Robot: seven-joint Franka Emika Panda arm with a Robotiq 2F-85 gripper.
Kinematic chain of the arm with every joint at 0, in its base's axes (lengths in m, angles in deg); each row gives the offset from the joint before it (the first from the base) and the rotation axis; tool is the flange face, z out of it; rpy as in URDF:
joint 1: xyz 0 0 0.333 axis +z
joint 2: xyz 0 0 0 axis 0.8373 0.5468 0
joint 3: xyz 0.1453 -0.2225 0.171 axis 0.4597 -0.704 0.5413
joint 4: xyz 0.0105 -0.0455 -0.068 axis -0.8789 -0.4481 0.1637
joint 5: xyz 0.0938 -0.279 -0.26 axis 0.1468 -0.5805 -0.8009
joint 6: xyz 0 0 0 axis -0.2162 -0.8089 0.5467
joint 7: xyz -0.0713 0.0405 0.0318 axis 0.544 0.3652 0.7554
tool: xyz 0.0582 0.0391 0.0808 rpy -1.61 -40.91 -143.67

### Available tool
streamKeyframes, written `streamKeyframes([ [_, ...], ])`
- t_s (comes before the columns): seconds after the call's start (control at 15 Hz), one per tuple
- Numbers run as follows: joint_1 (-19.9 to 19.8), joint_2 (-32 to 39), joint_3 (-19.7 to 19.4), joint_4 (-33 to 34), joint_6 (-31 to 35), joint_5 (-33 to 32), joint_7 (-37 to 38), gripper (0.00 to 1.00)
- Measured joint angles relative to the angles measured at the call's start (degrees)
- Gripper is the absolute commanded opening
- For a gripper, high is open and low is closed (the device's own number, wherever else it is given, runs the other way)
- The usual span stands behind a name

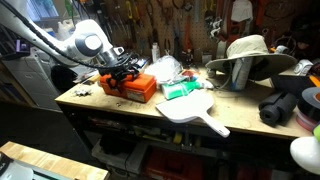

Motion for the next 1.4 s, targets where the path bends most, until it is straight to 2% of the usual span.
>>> streamKeyframes([
  [0.07,0.0,0.0,0.0,0.0,0.0,-0.2,0.2,0.99],
  [0.13,0.0,0.0,0.0,0.0,0.0,-0.2,0.3,0.74],
  [0.27,0.0,0.0,0.0,0.0,0.0,-0.2,0.8,0.70],
  [0.4,0.0,-0.1,0.0,0.1,0.2,-0.2,1.7,0.55],
  [0.53,0.1,-0.1,0.0,0.1,0.3,-0.3,3.0,0.52],
  [0.67,0.1,-0.2,0.1,0.0,0.4,-0.8,4.7,0.42],
  [0.73,0.1,-0.3,0.1,0.0,0.4,-1.1,5.0,0.91],
  [0.87,0.1,-0.4,0.2,-0.1,0.3,-1.1,4.9,0.92],
  [1.0,0.1,-0.5,0.3,-0.1,0.0,-0.9,4.2,1.00],
  [1.2,0.1,-1.0,0.6,-0.7,-0.1,1.4,2.2,1.00],
  [1.4,0.1,-3.1,0.8,-1.4,-1.5,6.5,-1.6,1.00],
])
